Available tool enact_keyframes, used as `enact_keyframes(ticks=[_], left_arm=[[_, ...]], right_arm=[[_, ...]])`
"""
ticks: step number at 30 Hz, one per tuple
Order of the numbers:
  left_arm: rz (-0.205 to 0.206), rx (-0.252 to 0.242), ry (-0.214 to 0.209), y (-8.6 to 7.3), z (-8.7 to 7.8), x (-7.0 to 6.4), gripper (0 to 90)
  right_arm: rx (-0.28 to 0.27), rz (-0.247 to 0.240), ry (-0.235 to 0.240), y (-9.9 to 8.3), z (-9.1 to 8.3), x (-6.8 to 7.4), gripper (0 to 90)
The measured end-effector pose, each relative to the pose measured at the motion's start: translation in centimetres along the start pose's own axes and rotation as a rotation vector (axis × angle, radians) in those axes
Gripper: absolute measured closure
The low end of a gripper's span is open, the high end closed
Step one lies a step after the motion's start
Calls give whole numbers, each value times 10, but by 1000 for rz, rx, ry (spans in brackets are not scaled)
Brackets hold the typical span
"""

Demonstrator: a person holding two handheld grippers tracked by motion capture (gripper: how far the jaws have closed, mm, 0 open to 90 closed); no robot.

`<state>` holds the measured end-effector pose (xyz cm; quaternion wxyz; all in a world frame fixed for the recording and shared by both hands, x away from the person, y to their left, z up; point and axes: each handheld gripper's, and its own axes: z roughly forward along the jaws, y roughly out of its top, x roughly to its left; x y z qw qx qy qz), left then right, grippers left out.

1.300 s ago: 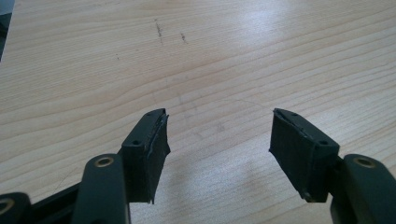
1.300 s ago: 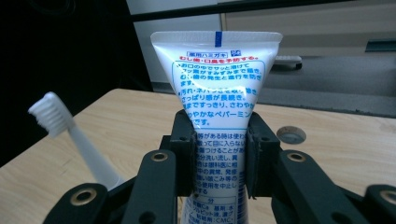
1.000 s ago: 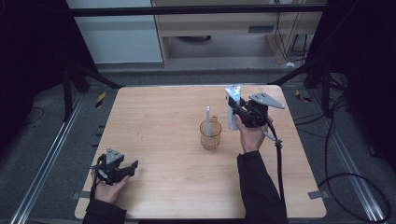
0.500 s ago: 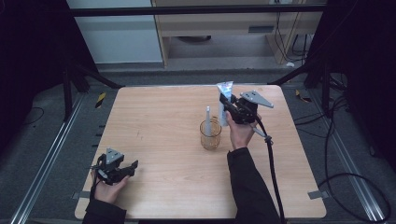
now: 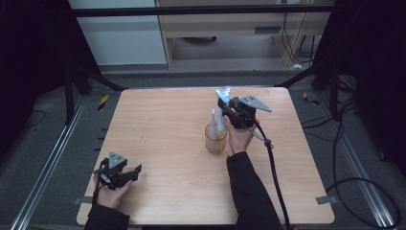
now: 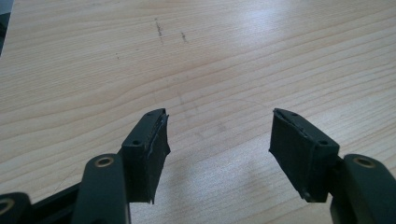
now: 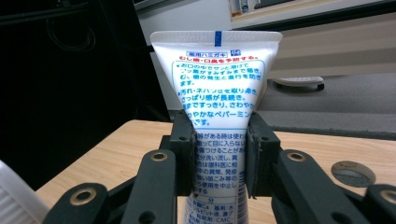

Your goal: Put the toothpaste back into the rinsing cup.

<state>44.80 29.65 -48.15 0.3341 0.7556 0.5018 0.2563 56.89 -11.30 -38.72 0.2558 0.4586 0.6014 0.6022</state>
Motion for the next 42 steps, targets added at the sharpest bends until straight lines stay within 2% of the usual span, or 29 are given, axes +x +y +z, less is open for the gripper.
enact_keyframes(ticks=[10, 14, 23, 31, 35, 39, 42], left_arm=[[2, 2, 0, 0, 0, 0, 363], [2, 2, 1, 0, 0, 0, 363], [3, 2, 1, 0, 0, 0, 363], [2, 2, 4, 0, 0, 0, 363], [3, 2, 4, 0, 0, 0, 363], [4, 2, 4, 0, -1, 0, 363], [3, 2, 5, 0, -1, 0, 363]], right_arm=[[41, 22, 0, -18, 6, -2, 685], [79, -4, 5, -24, 9, 0, 680], [141, -9, 17, -32, 8, -1, 666], [207, -63, 22, -35, 0, 1, 647], [249, -69, 37, -36, -3, 0, 599], [295, -114, 27, -39, -7, 1, 580], [323, -123, 35, -39, -10, 1, 537]])
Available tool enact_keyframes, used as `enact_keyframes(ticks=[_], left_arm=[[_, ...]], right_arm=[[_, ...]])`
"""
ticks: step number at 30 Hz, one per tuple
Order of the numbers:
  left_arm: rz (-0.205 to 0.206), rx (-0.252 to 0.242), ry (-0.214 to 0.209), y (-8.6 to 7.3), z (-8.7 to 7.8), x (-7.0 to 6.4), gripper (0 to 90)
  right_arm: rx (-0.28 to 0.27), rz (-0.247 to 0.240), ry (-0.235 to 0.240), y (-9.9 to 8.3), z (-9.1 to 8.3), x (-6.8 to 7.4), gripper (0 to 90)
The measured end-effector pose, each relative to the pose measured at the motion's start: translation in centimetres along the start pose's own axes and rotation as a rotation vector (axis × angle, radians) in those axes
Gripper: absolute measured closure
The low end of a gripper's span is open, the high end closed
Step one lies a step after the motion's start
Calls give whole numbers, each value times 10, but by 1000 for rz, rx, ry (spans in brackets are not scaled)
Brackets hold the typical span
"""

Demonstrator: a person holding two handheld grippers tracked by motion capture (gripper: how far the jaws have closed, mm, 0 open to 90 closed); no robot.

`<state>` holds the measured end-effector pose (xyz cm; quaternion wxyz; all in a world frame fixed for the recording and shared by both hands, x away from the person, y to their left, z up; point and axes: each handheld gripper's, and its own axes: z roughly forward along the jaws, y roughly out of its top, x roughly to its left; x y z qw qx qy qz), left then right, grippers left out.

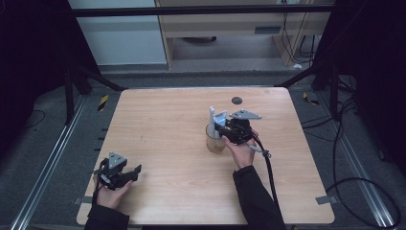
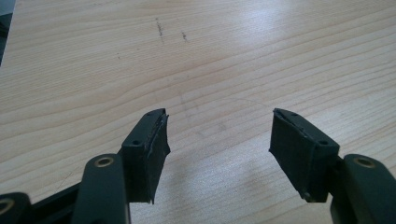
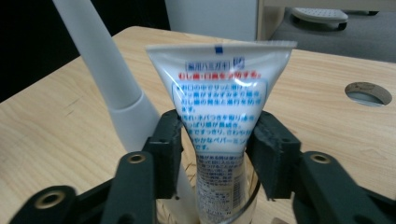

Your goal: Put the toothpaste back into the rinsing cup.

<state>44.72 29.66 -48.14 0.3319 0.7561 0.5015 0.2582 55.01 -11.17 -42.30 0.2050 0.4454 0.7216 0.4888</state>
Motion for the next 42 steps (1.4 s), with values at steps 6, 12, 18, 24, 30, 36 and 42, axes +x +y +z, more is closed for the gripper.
enact_keyframes(ticks=[6, 12, 18, 24, 30, 36, 42], left_arm=[[2, 0, 2, 0, 0, -1, 362], [1, -1, 2, 0, 0, -1, 362], [2, 1, 1, 0, 0, -2, 361], [5, 9, -1, -1, 0, -2, 360], [3, 10, -2, -1, 0, -1, 354], [7, 5, -7, -2, 0, -2, 347], [14, 8, -12, -2, 1, -2, 346]], right_arm=[[24, -55, -25, -1, -9, 0, 504], [24, -98, -43, 9, -35, -3, 390], [68, -113, -28, 0, -57, -10, 239], [112, -109, -7, -25, -79, -22, 145], [132, -103, -56, -58, -97, -37, 131], [162, -77, -82, -78, -110, -51, 115], [149, -54, -116, -94, -124, -59, 113]])
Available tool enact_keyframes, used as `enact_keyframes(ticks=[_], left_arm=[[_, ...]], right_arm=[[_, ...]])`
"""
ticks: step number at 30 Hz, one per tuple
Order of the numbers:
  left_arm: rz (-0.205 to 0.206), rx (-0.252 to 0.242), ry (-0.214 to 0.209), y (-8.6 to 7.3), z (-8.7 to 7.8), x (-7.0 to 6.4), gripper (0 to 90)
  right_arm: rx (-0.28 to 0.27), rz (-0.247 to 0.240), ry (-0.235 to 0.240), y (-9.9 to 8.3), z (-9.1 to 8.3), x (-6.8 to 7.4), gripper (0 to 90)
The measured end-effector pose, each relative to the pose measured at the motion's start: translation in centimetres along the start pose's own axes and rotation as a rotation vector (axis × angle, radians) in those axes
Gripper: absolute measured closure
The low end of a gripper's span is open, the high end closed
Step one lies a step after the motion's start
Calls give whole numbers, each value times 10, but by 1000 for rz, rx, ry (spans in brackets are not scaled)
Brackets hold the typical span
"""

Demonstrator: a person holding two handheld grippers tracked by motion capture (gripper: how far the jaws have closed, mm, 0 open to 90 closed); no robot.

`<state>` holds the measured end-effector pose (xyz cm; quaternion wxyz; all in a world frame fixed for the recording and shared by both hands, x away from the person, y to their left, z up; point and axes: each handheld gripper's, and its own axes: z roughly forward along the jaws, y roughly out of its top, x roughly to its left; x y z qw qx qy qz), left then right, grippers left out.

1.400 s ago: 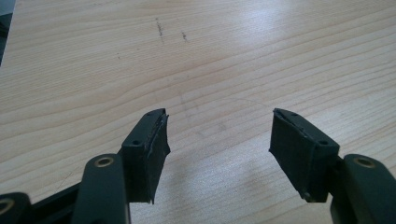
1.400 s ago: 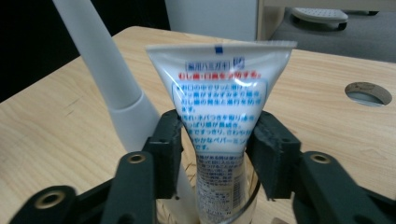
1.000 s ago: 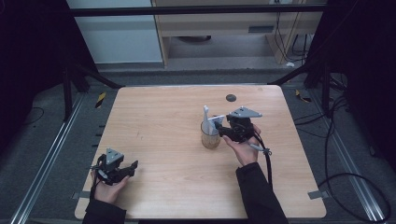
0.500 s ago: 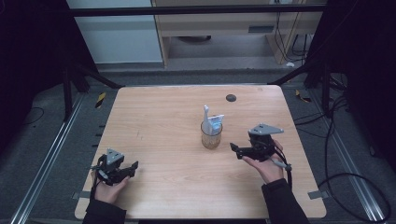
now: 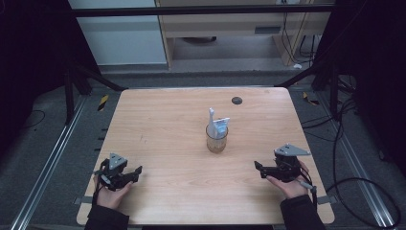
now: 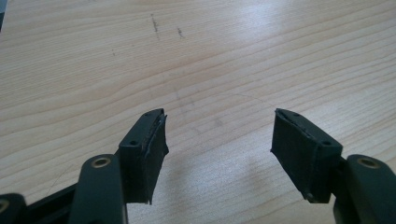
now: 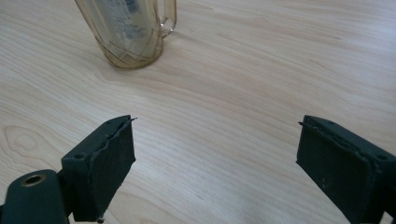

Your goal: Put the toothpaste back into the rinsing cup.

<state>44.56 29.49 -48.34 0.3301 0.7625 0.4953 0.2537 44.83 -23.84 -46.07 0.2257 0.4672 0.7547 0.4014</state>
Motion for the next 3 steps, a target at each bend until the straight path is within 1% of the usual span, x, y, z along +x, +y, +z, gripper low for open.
enact_keyframes(ticks=[3], left_arm=[[4, -3, 0, 0, 0, 0, 341]], right_arm=[[5, 2, -28, -8, -2, -5, 107]])
